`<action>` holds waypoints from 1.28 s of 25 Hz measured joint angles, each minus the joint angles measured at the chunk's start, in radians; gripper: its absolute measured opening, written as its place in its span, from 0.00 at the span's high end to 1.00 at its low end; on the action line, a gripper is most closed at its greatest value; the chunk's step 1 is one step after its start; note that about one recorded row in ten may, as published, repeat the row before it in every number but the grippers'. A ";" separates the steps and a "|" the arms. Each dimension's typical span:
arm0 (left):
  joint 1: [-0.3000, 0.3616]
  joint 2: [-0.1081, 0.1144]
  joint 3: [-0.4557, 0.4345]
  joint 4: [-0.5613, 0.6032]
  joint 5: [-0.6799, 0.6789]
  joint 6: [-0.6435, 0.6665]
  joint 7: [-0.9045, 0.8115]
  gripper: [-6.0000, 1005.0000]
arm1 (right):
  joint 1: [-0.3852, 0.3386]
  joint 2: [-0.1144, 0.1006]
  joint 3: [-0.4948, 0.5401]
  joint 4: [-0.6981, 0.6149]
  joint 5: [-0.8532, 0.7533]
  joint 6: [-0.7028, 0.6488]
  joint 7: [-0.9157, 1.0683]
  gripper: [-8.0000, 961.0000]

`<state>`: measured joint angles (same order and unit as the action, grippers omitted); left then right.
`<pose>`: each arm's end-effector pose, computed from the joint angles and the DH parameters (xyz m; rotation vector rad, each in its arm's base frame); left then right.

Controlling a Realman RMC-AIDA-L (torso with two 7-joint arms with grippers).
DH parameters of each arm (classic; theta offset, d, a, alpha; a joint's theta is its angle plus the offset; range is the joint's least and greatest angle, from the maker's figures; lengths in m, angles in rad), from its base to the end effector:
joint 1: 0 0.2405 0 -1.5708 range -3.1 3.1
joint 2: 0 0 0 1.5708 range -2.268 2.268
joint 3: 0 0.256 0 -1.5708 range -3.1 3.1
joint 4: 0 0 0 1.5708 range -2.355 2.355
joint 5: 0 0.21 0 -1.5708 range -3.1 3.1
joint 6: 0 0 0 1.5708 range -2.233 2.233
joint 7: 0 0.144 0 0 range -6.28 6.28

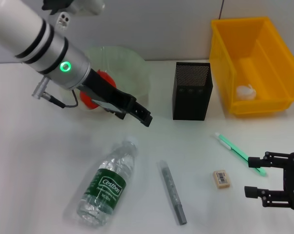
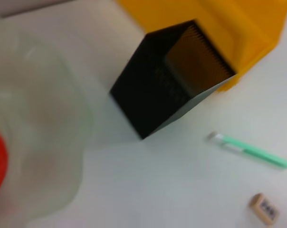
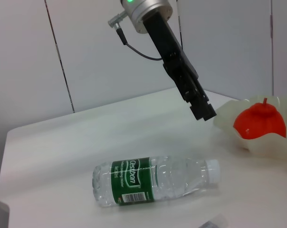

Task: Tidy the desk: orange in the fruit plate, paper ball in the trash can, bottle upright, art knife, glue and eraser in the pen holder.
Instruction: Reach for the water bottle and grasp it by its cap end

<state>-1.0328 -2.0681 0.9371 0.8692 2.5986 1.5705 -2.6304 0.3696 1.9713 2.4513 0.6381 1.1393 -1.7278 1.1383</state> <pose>-0.1220 0.4176 -0.0018 -2.6017 -1.3258 0.2281 0.3169 0.2732 0.0378 -2.7853 0.4324 0.6285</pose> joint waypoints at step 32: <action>-0.025 -0.010 0.110 -0.278 0.051 -0.268 -0.110 0.21 | -0.003 -0.002 0.011 0.000 0.001 0.012 -0.021 0.24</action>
<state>-1.0575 -2.0785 1.0473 0.5912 2.6495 1.3021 -2.7409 0.3663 1.9696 2.4620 0.6381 1.1406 -1.7157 1.1174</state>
